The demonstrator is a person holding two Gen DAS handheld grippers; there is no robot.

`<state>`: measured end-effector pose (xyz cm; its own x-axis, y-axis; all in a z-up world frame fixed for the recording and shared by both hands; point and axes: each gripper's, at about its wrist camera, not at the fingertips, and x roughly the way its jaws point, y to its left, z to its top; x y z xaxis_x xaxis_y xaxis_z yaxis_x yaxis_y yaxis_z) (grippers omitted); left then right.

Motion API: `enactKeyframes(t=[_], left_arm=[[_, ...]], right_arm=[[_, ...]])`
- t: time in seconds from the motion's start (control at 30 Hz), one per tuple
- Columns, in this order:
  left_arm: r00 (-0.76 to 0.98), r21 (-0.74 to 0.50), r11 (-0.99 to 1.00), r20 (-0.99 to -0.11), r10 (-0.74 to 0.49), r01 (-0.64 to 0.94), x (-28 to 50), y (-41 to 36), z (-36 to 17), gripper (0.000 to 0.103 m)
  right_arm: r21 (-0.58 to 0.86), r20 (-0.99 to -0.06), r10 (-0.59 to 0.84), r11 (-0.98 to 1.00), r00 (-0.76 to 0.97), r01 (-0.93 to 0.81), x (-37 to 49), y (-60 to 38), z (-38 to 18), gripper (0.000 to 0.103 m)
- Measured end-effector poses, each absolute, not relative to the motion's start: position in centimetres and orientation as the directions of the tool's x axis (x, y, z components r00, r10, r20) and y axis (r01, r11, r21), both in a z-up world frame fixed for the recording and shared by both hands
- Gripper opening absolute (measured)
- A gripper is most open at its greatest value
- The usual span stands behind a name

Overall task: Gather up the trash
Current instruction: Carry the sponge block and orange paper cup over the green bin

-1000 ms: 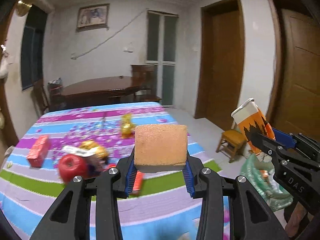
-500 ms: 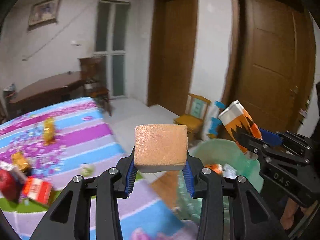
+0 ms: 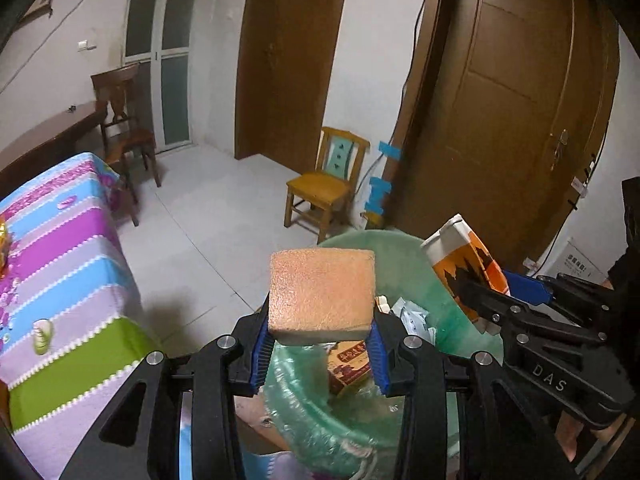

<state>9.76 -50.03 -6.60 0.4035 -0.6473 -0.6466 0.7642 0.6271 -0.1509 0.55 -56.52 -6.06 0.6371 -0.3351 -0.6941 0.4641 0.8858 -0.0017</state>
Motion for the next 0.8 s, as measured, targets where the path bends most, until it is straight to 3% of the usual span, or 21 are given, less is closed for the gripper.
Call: enactKeyframes(t=[0.4, 0.8], left_arm=[[0.323, -0.149, 0.581, -0.71, -0.626, 0.8, 10.7, -53.5, -9.7, 0.042], [0.325, -0.143, 0.586, -0.717, -0.617, 0.798, 10.9, -54.6, -9.9, 0.042]], right_arm=[[0.035, -0.747, -0.291, 0.881, 0.597, 0.473, 0.5, -59.3, -7.6, 0.034], [0.039, -0.759, -0.286, 0.876, 0.585, 0.48, 0.1, -60.3, -8.1, 0.04]])
